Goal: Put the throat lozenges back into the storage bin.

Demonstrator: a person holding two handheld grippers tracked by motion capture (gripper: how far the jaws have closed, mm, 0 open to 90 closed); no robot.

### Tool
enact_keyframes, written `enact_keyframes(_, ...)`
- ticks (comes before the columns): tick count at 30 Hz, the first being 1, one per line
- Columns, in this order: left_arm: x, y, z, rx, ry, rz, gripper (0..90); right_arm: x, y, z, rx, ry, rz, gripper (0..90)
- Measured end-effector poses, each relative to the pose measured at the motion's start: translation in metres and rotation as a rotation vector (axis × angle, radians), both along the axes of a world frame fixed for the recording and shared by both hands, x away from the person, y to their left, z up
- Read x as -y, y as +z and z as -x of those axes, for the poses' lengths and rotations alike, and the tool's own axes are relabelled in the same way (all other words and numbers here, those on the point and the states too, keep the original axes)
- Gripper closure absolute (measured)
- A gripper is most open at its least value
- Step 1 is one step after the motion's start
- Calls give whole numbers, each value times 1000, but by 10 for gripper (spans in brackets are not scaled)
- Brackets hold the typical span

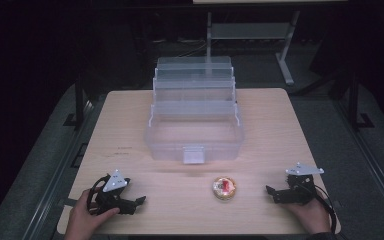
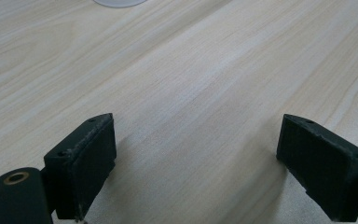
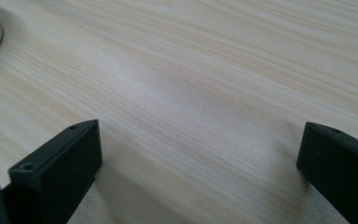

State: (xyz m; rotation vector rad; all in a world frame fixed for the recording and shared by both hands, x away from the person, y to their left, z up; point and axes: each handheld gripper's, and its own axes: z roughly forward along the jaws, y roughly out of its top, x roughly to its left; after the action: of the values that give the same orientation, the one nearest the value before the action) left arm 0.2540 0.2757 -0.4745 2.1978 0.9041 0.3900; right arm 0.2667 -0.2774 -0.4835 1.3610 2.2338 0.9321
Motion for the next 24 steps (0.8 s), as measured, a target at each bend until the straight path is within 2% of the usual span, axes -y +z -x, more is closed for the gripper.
enact_keyframes(13,0,0,0,0,1,-1,109,0,0,-1,-3,-1,2,0)
enact_keyframes(24,0,0,0,0,0,-2,110,-4,5,-4,-56,4,36,0)
